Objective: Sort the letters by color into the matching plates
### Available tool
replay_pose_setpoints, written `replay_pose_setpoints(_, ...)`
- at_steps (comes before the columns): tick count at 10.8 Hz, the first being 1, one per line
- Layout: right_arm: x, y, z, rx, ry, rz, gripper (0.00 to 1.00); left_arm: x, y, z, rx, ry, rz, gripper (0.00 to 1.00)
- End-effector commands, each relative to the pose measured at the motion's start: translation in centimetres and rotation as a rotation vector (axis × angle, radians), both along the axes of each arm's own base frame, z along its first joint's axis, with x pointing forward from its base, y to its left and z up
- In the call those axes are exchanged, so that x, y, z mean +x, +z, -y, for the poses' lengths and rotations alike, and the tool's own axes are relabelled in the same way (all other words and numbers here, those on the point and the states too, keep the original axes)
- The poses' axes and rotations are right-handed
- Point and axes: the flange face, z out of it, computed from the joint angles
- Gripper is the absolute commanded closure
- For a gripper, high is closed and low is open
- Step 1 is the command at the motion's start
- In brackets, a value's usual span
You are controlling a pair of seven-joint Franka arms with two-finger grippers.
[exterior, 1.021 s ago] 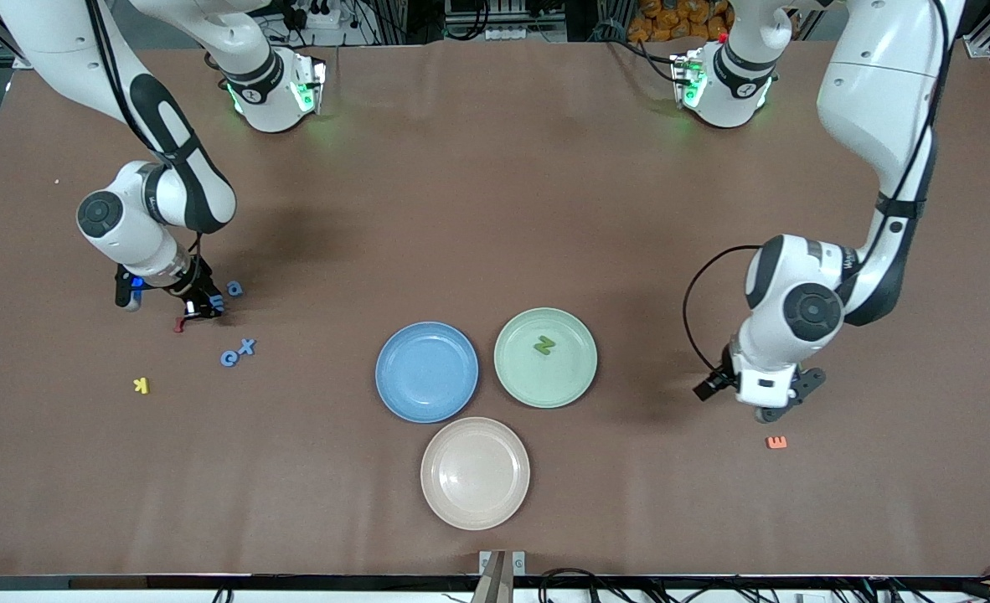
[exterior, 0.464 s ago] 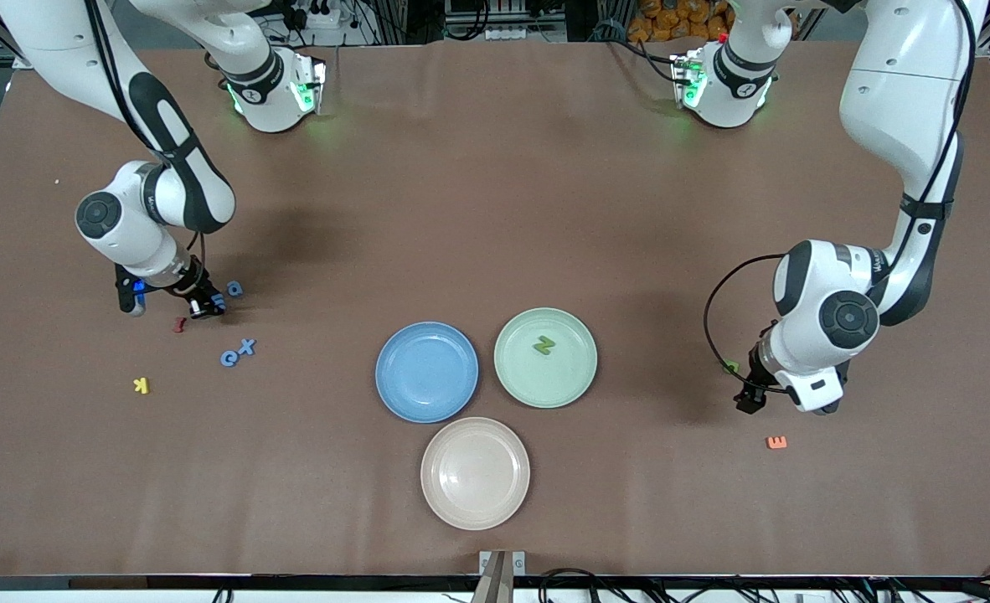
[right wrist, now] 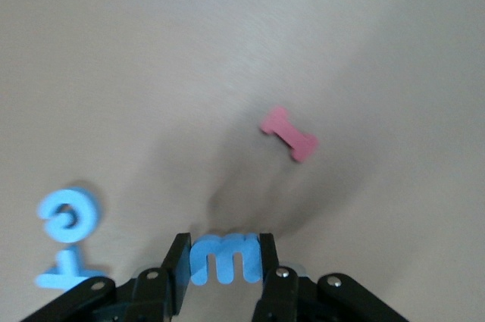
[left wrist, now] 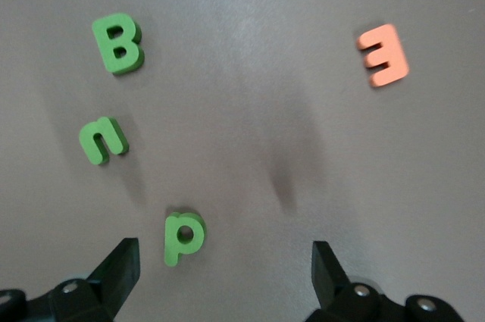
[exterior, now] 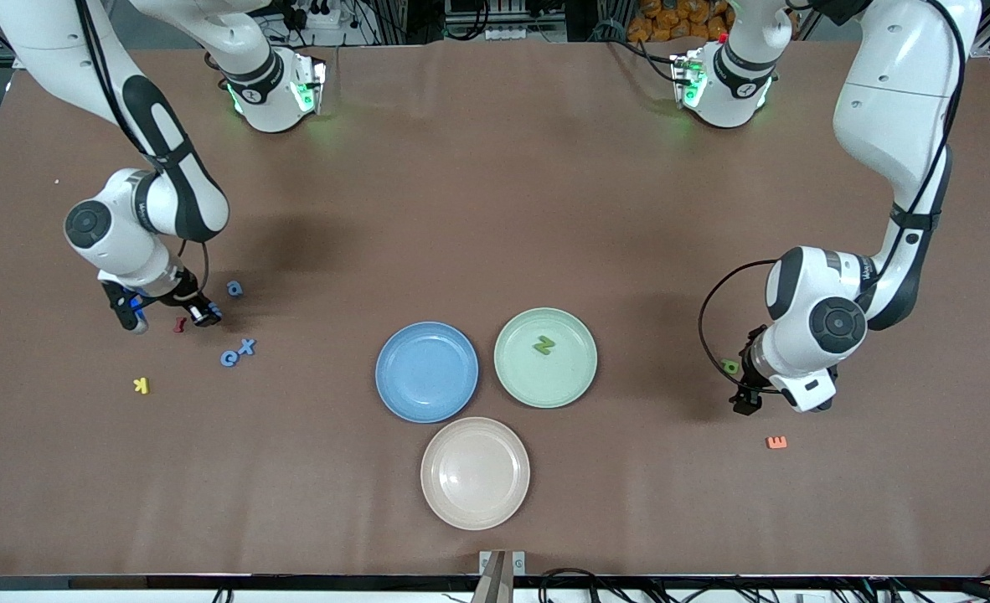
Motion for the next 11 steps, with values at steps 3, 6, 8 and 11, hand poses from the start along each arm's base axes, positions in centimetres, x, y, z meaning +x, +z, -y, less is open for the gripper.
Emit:
replay_pose_setpoints(3, 6.6, 4.8, -1.3, -0.012, 0.333, 0.016, 0.78, -0.4, -2.2, 0.4, -0.007, 0.062, -0.021, 0.00)
replay_pose_setpoints(6, 8.5, 6.2, -3.4, -0.036, 0.588, 0.049, 0.75, -0.3, -2.9, 0.0, -0.002, 0.042, -0.017, 0.00)
replay_pose_setpoints(8, 9.4, 7.3, -4.5, -0.039, 0.717, 0.048, 0.75, -0.6, -3.3, 0.0, 0.001, 0.037, -0.026, 0.00)
replay_pose_setpoints(11, 11.2, 10.3, -7.4, -0.061, 0.927, -0.036, 0.75, -1.0, -4.3, 0.2, 0.005, 0.029, -0.042, 0.00)
